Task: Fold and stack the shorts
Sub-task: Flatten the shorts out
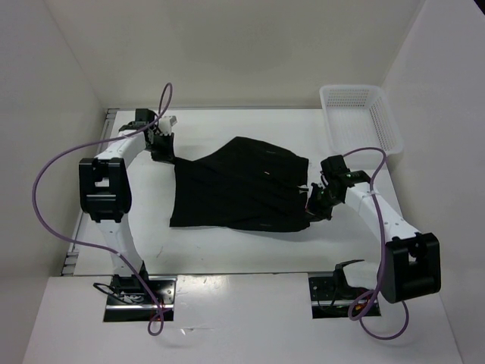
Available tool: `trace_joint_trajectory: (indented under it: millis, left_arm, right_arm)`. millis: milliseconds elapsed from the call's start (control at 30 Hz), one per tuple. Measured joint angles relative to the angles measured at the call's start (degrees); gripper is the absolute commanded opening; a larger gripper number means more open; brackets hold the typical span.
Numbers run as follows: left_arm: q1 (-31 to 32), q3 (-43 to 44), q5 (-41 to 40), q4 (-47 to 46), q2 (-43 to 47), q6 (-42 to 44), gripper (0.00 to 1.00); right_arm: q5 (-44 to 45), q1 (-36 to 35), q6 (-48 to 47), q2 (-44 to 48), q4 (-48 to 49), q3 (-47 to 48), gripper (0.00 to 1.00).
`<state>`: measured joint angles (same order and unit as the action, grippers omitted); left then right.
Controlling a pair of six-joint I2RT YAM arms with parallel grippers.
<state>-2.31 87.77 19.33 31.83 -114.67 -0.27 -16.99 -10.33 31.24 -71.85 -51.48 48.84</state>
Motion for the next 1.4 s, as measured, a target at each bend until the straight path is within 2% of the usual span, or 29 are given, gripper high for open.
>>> trace_joint_trajectory:
  millis: [267, 467, 600, 633, 667, 700, 733, 767, 833, 867, 900, 967, 1000, 1100, 1233, 1400]
  left_arm:
    - [0.37, 0.57, -2.82, 0.04, -0.63, 0.00, 0.00]
    - [-0.72, 7.80, -4.11, 1.62, -3.30, -0.02, 0.00]
    - [-1.42, 11.02, -3.98, 2.08, -4.50, -0.02, 0.02]
    - [-1.42, 11.34, -3.78, 2.45, -4.90, 0.00, 0.08]
    - [-1.42, 11.52, -3.50, 2.73, -5.25, 0.04, 0.13]
    - [-1.38, 11.56, -3.10, 2.99, -5.57, 0.07, 0.20]
    - [-1.36, 11.54, -2.67, 3.30, -5.97, 0.07, 0.31]
    - [-1.09, 11.26, -2.23, 3.23, -6.16, -0.11, 0.46]
    - [-0.92, 10.08, -0.63, 3.37, -6.23, -0.09, 0.51]
    - [-0.83, 9.49, 0.22, 3.32, -6.21, 0.04, 0.52]
    - [-0.66, 8.87, 1.05, 3.32, -6.21, 0.07, 0.53]
    - [-0.28, 7.67, 2.54, 4.07, -6.16, 0.02, 0.53]
    - [-0.15, 7.04, 3.06, 4.68, -5.88, 0.00, 0.53]
    - [0.28, 2.71, 3.15, 6.62, -2.36, 0.00, 0.53]
    - [0.98, -6.47, 0.07, 10.58, 6.97, 0.04, 0.53]
    - [1.81, -14.56, -4.04, 13.49, 11.78, 0.07, 0.54]
  right_arm:
    - [0.42, 0.00, -0.33, -2.12, -0.39, 0.00, 0.00]
    - [3.48, -0.76, -0.44, -2.82, -1.92, 1.11, 0.00]
    - [4.79, -4.42, -0.11, -3.39, -2.23, 1.57, 0.00]
    - [4.85, -5.11, 0.00, -3.72, -2.36, 1.64, 0.03]
    - [4.87, -5.42, 0.04, -4.07, -2.38, 1.66, 0.14]
    - [5.07, -5.40, 0.13, -4.42, -2.49, 1.66, 0.17]
    - [5.57, -5.38, 0.13, -4.70, -2.69, 1.66, 0.19]
    - [5.77, -5.20, 0.13, -4.90, -2.93, 1.66, 0.22]
    - [5.86, -4.90, -0.04, -5.05, -3.13, 1.66, 0.24]
    - [5.88, -4.74, -0.11, -5.05, -3.15, 1.66, 0.28]
    - [5.79, -4.44, -0.26, -5.05, -3.17, 1.66, 0.36]
    - [5.62, -3.50, -0.70, -5.09, -3.21, 1.66, 0.39]
    - [5.57, -3.02, -0.96, -5.09, -3.21, 1.66, 0.43]
    - [5.51, -2.03, -1.22, -5.11, -3.21, 1.75, 0.45]
    - [7.69, -1.16, -0.63, -4.15, -3.80, 2.67, 0.45]
    - [9.90, -0.90, 0.22, -1.95, -2.91, 5.81, 0.57]
